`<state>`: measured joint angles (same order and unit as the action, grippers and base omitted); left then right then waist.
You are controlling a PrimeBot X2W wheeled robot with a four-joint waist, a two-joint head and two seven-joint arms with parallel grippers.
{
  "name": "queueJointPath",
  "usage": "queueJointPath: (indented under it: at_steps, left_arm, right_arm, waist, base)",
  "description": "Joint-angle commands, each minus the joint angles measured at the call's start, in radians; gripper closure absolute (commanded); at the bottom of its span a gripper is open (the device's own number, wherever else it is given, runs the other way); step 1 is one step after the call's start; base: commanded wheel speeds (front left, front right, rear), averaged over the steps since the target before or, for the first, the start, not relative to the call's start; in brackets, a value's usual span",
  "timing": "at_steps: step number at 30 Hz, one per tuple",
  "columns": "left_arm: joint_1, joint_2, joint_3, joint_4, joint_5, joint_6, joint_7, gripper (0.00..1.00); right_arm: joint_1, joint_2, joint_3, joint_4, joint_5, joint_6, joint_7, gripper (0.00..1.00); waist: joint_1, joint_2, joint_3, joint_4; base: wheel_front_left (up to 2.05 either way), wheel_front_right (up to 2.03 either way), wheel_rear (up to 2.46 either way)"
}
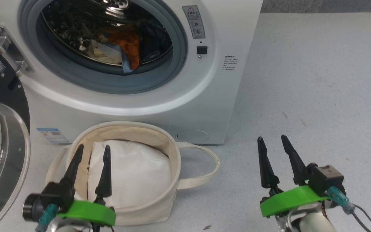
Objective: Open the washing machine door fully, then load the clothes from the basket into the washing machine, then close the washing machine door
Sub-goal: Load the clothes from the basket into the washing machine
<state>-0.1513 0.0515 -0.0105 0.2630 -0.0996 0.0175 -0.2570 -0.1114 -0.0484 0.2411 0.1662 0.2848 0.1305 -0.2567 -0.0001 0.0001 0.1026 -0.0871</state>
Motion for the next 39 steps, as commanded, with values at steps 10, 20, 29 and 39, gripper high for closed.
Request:
queueJointPath:
  at_steps: [10,20,29,39]
  left_arm:
    - [0.019,-0.001,0.013,-0.090,-0.010,0.010,-0.005,0.00]
    - [0.012,-0.001,0.001,-0.090,-0.012,0.016,-0.005,0.00]
    - [-0.049,-0.001,0.009,-0.064,0.009,0.011,-0.005,0.00]
    - [-0.349,0.034,0.033,0.061,0.025,-0.040,-0.005,0.00]
  right_arm:
    - [-0.004,-0.002,0.028,-0.032,0.000,0.000,-0.005,0.00]
    - [-0.009,-0.002,0.031,-0.032,0.006,0.000,-0.005,0.00]
    - [-0.041,-0.002,0.040,-0.050,0.004,0.000,-0.005,0.00]
    - [-0.115,-0.002,0.033,-0.080,-0.001,0.000,-0.005,0.00]
  waist:
    - [0.0002,-0.0001,-0.004,0.005]
    - [0.0002,-0.0001,0.012,-0.001]
    - [0.0002,-0.0001,0.088,-0.032]
    - [0.0002,-0.0001,0.298,-0.062]
  base:
    - [0.00,0.00,0.00]
    - [0.00,0.00,0.00]
    - [0.00,0.00,0.00]
    - [0.00,0.00,0.00]
